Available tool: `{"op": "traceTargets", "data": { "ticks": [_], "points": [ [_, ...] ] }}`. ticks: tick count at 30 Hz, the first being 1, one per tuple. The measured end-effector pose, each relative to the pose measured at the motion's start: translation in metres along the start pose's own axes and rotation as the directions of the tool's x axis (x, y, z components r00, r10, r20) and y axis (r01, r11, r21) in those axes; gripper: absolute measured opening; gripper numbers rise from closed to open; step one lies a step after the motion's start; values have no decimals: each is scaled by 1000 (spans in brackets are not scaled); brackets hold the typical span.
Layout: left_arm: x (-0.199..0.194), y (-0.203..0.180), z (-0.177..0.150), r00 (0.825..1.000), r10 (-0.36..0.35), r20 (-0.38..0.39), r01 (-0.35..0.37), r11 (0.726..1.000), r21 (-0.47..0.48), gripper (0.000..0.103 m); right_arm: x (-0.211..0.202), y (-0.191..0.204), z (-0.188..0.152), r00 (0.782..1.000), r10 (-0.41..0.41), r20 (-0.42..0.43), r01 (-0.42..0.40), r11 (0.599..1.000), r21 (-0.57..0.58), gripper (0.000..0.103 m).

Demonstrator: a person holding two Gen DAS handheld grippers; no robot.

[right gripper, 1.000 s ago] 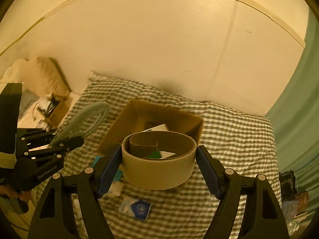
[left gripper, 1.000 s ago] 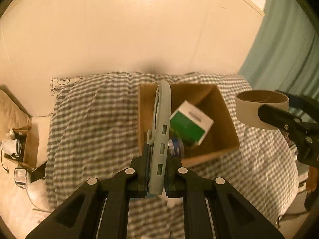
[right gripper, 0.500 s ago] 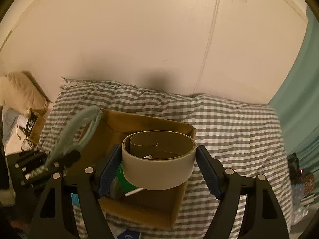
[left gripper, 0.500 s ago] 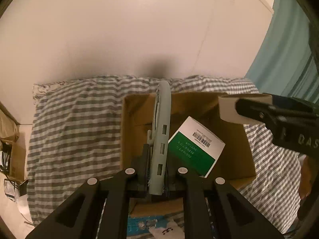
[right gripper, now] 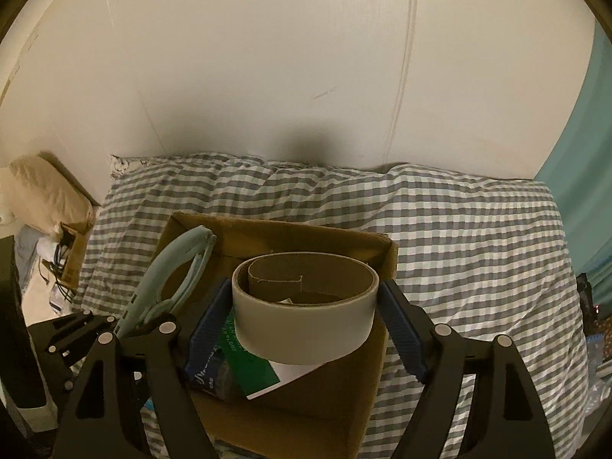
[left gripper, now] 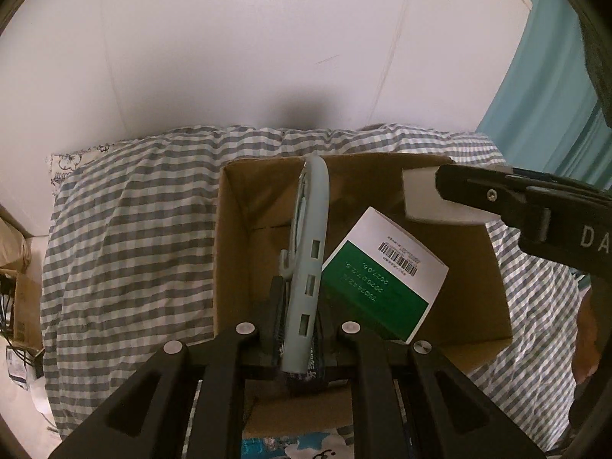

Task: Organize objects
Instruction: 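Carry the tape roll and hanger into the cardboard box and open both tools, then grasp the white plush toy with the left tool while the right tool grasps the blue tissue pack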

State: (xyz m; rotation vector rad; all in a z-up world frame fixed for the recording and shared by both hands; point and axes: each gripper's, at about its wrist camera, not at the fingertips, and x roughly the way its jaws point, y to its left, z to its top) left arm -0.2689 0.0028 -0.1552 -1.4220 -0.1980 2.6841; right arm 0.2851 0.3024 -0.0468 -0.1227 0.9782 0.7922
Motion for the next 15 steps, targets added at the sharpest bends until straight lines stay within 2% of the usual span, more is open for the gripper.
{"op": "traceTargets", "data": {
  "ticks": [1,3,5,7,10,13,15],
  "points": [
    [-3,0,0,1000,1,4,-1,1000,0,16,-4,0,0,1000,-9,10,9,1000,2,83],
    [-10,-1,1,1000,3,12,-3,1000,3,31,-13,-1,-1,1000,-4,24,4,1000,5,88],
    [-20,-1,0,999,13,33,-13,1000,-3,65,-24,0,-2,999,-10,38,10,1000,2,89],
    [-32,0,1,998,27,61,-26,999,-19,72,-38,1,-4,998,-10,60,11,1000,-9,90],
    [-51,1,3,997,36,70,-33,999,-39,73,-61,2,-6,996,-10,90,13,1000,-26,90],
    [-77,0,0,994,46,103,-41,998,-49,81,-90,2,-10,992,5,127,0,999,-38,90],
    [-96,-3,-3,990,58,131,-51,997,-49,83,-109,5,-14,989,5,146,3,998,-59,90]
  ]
}}
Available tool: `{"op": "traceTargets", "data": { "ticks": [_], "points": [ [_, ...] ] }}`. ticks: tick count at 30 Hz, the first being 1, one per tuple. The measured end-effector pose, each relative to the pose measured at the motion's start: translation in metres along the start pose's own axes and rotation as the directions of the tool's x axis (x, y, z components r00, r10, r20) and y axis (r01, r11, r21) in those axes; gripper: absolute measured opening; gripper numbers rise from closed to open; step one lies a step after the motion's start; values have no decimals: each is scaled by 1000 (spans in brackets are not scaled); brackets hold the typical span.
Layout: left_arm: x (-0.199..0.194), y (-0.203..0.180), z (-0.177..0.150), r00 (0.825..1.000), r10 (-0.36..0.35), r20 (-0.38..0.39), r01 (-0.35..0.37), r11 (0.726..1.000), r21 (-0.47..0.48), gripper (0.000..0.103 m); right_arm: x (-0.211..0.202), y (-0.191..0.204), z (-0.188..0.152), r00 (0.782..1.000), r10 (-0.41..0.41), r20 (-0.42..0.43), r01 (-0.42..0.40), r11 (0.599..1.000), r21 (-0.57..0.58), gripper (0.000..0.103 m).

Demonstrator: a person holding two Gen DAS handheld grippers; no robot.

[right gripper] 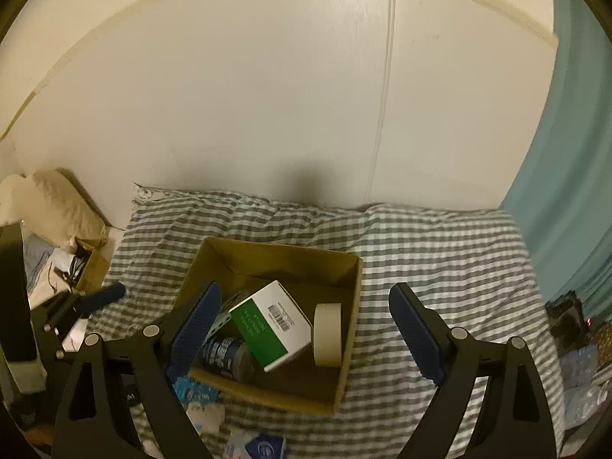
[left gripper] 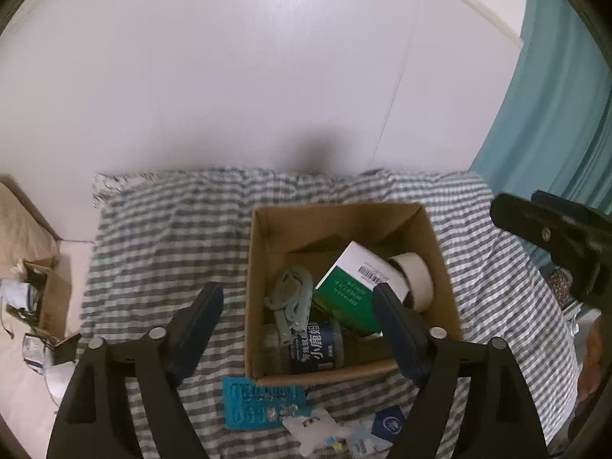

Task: Organize objects
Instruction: 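Grasp the white plush toy with the left tool while the right tool grasps the blue tissue pack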

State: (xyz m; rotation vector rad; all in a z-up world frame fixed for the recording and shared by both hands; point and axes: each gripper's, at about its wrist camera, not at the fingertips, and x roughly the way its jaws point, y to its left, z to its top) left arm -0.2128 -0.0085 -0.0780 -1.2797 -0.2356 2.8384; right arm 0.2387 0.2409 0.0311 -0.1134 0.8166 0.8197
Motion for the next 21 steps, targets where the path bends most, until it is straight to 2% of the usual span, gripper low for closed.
{"op": "traceTargets", "data": {
  "ticks": [3,4,5,6,14,17,21],
  "points": [
    [-26,-2,-3,999,11,30,-11,1000,-10,84,-31,5,-6,999,-6,36,7,999,-38,90],
    [-32,-1,-3,999,13,36,-12,1000,-14,87,-38,6,-8,999,-2,43,4,999,-47,90],
    [-39,-2,-4,999,12,44,-11,1000,-17,95,-47,7,-10,999,2,51,1,999,-54,90],
    [-48,-3,-6,998,15,60,-14,1000,-18,98,-57,8,-12,998,7,59,-3,998,-60,90],
    [-93,-8,-25,988,73,138,-76,997,17,100,-104,16,-36,997,26,78,-17,993,-115,90],
    [-95,-7,-38,985,108,136,-111,994,20,101,-107,18,-49,997,43,57,-35,990,-134,90],
    [-79,-4,-64,990,120,80,-119,993,-11,101,-98,24,-65,999,34,18,-30,981,-189,90]
  ]
}}
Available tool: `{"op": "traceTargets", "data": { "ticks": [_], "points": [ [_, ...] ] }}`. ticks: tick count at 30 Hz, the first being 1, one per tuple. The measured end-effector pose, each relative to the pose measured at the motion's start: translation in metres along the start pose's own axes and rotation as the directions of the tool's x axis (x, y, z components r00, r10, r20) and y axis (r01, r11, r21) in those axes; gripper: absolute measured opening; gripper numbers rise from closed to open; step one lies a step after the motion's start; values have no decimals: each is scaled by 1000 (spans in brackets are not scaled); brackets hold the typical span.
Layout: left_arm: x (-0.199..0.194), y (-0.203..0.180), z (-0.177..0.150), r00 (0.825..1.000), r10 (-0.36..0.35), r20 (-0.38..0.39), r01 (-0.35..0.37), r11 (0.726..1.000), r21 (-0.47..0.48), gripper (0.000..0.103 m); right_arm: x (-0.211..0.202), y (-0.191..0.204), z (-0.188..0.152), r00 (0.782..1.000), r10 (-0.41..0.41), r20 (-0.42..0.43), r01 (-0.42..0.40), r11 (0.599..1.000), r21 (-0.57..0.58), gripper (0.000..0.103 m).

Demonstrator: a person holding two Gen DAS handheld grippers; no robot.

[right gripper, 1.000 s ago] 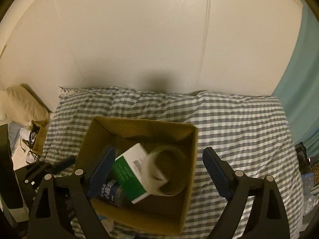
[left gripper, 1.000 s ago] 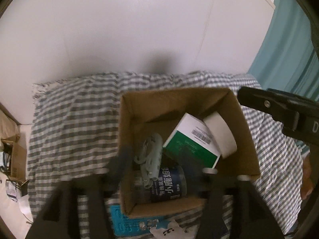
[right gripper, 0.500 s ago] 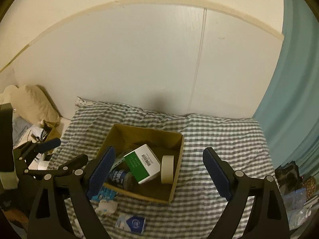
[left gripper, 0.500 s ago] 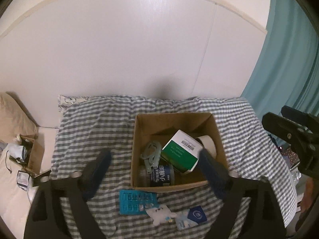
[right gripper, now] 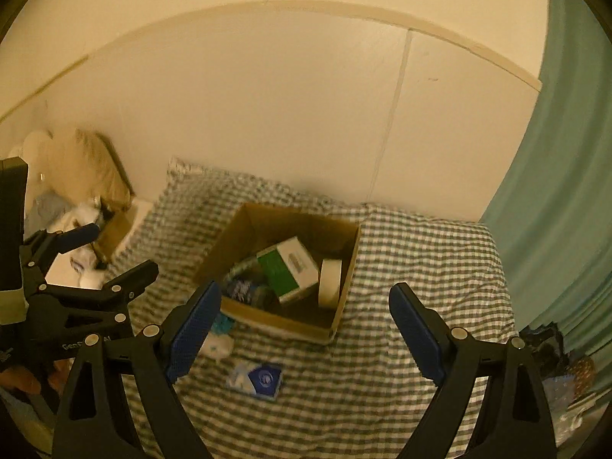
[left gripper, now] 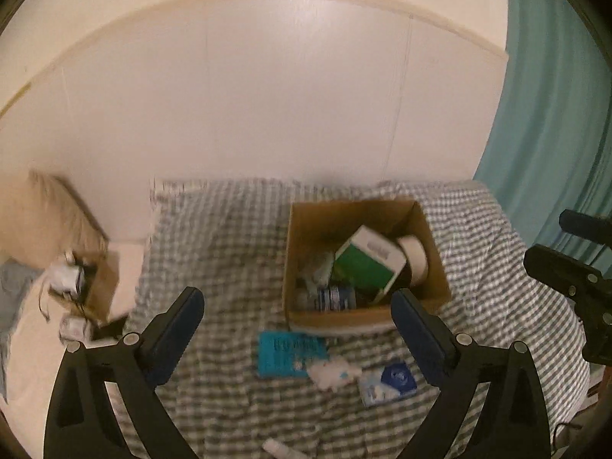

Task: Organize objects
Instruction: 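Grasp the white plush toy with the left tool while the right tool grasps the blue tissue pack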

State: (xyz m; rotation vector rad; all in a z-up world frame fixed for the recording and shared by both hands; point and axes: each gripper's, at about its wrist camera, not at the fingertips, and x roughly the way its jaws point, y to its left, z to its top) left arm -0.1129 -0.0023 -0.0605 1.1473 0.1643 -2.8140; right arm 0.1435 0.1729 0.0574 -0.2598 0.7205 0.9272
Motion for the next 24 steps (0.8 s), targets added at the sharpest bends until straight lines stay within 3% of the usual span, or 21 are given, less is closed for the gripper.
{"op": "traceTargets", "data": {
  "ticks": [4,11,16,21,24],
  "points": [
    [21,-9,-27,998,40,-55,-38,999,37,101,22,2,-16,998,4,-68,-7,999,-36,90],
    [58,-26,-66,987,15,-159,1,995,97,101,69,3,-39,975,38,-217,-55,996,-69,90],
    [94,-33,-86,971,8,-237,26,990,140,101,93,8,-45,964,35,-265,-64,993,-102,90],
    [130,-30,-96,953,-19,-302,53,993,104,100,122,10,-49,947,33,-320,-74,990,-116,90],
    [144,-29,-98,945,-38,-324,72,993,94,87,139,12,-55,933,30,-358,-79,989,-123,90]
  ]
}}
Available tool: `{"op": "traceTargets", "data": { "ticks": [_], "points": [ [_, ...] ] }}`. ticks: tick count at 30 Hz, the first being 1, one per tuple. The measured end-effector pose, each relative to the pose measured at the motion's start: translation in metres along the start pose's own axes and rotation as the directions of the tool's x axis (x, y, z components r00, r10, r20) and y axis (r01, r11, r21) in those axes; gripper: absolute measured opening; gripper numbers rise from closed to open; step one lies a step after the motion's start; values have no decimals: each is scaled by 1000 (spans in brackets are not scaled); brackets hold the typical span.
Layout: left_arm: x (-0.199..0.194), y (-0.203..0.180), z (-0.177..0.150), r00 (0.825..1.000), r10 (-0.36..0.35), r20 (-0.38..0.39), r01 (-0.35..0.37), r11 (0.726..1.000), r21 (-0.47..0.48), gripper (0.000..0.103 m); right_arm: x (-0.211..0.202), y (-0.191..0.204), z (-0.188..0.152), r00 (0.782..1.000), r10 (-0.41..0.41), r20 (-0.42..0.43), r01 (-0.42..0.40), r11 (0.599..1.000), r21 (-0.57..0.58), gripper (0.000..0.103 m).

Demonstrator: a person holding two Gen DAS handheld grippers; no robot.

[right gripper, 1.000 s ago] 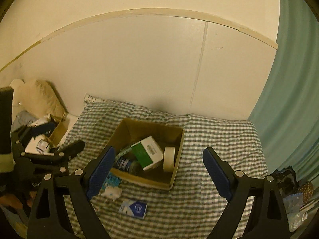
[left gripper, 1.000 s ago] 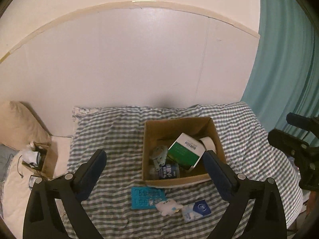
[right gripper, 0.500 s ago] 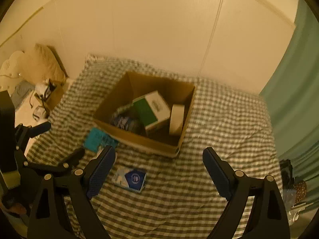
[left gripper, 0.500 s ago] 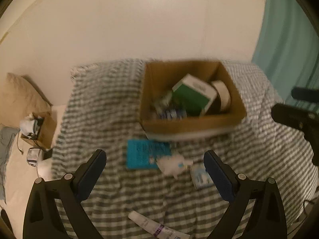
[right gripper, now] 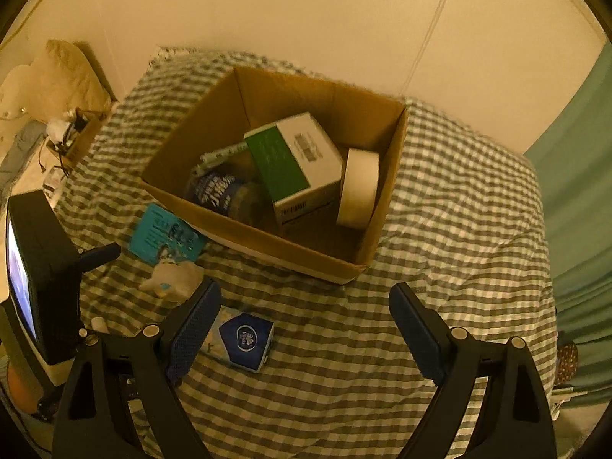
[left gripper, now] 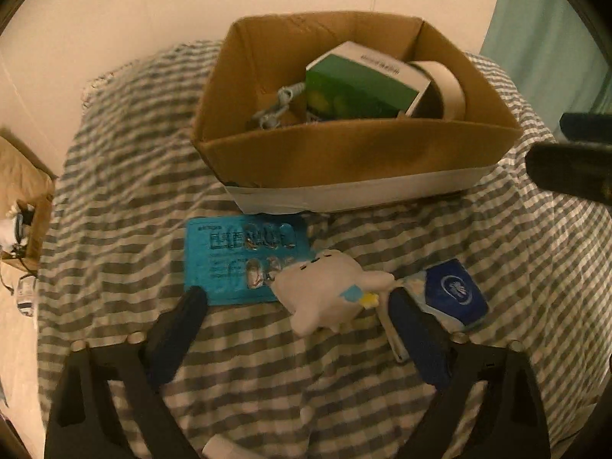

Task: Organize objects
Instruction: 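Grasp the white plush toy with the left tool while the right tool grasps the blue tissue pack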

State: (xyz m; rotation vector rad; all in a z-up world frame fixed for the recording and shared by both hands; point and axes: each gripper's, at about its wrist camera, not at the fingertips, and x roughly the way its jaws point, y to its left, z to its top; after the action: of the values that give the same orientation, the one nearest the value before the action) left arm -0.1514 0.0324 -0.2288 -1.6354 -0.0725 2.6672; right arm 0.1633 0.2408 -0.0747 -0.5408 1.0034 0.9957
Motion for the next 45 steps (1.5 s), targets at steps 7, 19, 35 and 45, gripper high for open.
{"op": "traceTargets", "data": {
  "ticks": [7,19,35,45],
  "points": [
    [2,-5,3,998,-45,-32,47,998,34,46,36,6,-1,996,1,-87,-4,999,-33,90],
    [-35,39,7,999,47,1,-46,996,-81,46,64,39,-11,979,67,-193,-87,992,-95,90],
    [-25,54,8,997,61,-38,-64,993,-100,46,100,57,-36,914,146,-379,-189,979,-79,81],
    [-46,49,4,996,77,-37,-80,992,-100,46,60,41,-23,960,115,-254,-140,987,-80,79]
  ]
}}
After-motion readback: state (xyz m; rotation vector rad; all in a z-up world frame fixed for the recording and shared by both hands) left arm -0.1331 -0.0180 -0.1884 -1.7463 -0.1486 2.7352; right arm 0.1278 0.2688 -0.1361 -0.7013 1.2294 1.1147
